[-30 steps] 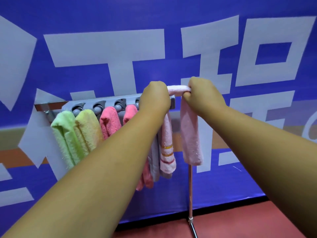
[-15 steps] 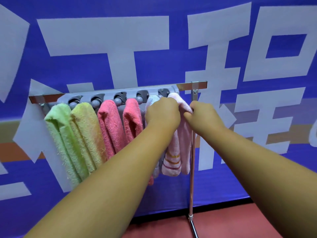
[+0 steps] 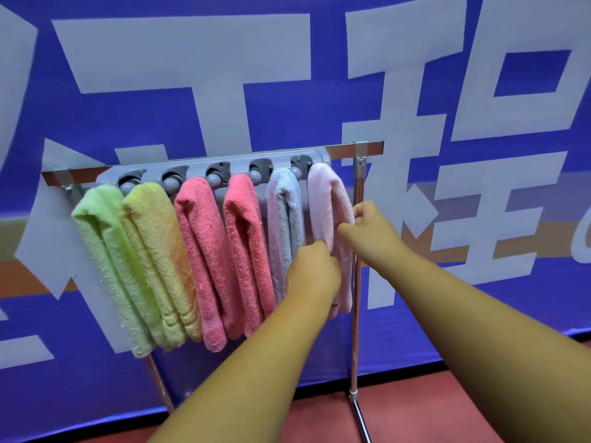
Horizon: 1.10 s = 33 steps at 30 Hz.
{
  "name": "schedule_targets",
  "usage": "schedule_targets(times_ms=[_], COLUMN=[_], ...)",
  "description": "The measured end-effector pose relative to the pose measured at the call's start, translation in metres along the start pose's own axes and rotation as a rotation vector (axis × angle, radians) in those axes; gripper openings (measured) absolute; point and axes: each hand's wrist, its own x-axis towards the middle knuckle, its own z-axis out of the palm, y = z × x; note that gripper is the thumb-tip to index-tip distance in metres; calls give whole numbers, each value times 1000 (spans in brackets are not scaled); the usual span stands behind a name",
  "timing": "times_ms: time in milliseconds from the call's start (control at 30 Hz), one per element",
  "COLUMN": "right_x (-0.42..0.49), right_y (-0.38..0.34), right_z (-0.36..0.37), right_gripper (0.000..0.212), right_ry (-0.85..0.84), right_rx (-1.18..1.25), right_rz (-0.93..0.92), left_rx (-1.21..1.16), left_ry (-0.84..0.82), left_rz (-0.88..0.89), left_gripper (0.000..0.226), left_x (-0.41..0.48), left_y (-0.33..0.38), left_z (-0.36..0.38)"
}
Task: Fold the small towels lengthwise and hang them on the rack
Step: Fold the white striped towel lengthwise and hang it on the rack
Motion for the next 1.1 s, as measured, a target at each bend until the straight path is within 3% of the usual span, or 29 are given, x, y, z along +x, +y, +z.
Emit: schedule_targets(times_ms=[133, 367, 567, 900, 1033, 1100], right_x=[-7, -24, -31, -32, -34, -39], right_y=[21, 65, 90, 112, 114, 113], right_z=[7, 26, 40, 35, 44, 49], right_gripper=[16, 13, 6, 8, 12, 18], right_ry=[-93, -79, -64, 81, -2, -68], right_rx=[-131, -187, -126, -351, -388, -380], right_rz=[-14, 14, 83, 167, 75, 13], left_rx=[-80, -239, -180, -91, -100, -148], left_ry=[7, -1, -68, 84, 56, -2], left_rz=[-3, -103, -85, -102, -120, -113], left_gripper=[20, 36, 33, 49, 23, 26], left_x=[-3, -8, -17, -14, -16, -17], left_y=[-9, -27, -44, -56, -57, -55], left_z=[17, 42, 68, 76, 82, 84])
